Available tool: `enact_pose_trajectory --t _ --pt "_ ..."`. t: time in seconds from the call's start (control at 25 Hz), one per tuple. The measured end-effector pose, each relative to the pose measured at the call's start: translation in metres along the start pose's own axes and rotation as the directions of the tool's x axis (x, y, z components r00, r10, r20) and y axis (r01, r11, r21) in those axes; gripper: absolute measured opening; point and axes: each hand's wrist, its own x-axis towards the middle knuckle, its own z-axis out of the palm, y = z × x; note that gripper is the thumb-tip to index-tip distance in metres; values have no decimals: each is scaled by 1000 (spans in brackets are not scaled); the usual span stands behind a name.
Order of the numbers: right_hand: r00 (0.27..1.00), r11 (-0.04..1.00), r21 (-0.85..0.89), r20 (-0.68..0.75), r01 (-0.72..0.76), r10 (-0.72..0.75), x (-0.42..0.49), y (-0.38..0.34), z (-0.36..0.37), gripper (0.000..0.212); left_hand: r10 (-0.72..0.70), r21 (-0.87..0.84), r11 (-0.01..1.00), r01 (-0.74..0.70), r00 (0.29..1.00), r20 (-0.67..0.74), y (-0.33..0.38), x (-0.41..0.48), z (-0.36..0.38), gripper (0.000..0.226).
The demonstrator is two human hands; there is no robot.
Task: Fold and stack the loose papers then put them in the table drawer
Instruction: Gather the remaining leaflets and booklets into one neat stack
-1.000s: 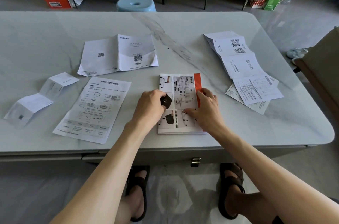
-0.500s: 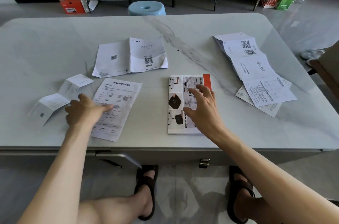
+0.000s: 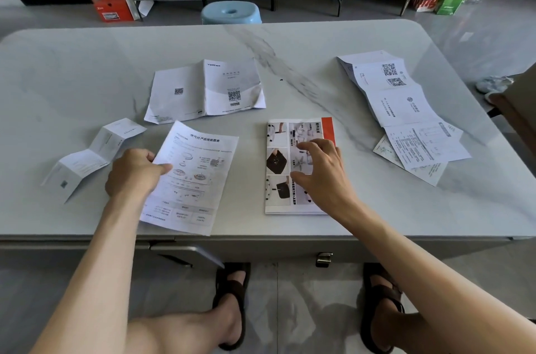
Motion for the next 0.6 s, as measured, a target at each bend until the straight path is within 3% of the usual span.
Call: enact_pose_trajectory --t 0.08,0.16,0.28,0.36,0.44,0.48,0.6 --pt "1000 997 71 1 -30 30 1 -1 -3 51 84 -122 988 -95 992 -92 6 -6 -6 19" --pt "998 972 227 27 -57 52 1 -4 -8 38 140 -396 900 -184 981 -137 21 -19 -11 13" --pt "974 775 604 219 -184 61 -3 -15 -20 31 168 -697 689 -200 979 -115 50 -40 -6 6" --pt "948 593 754 312 -282 54 -1 -20 -28 42 214 -711 673 -204 974 -77 66 -49 13 6" --pt "942 498 803 318 -326 104 5 -17 -38 43 259 -677 702 -221 965 -46 80 -56 36 8" --pt "944 517 791 296 -327 144 8 -13 -42 37 288 -667 707 -236 957 -34 87 -60 47 10" --pt "946 753 575 142 -319 292 14 9 -54 11 379 -603 741 -295 925 13 106 -71 73 9"
